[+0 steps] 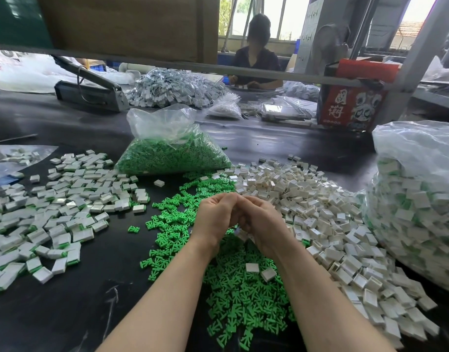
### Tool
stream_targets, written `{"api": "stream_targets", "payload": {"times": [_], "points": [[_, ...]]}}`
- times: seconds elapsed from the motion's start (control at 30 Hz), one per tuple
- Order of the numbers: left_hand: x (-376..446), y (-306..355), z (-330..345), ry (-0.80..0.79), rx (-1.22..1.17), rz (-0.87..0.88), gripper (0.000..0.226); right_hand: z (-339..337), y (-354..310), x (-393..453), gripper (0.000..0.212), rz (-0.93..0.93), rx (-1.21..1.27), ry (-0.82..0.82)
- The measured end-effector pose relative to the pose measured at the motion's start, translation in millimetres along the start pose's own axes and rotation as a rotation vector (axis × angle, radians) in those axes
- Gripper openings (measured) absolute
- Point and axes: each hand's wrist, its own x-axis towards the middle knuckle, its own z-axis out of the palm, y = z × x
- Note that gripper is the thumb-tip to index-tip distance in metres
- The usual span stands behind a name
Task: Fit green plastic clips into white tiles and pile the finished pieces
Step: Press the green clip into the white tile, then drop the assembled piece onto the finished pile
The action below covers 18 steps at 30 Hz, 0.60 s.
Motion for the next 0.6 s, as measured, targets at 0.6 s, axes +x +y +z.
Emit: {"api": "stream_targets", "payload": {"times": [0.6], "points": [[5.5, 3.2, -8.7, 0.001, 0.042, -0.02, 0.045, 9.2, -3.3, -0.7, 0.046, 0.009, -0.073, 0.074]]}}
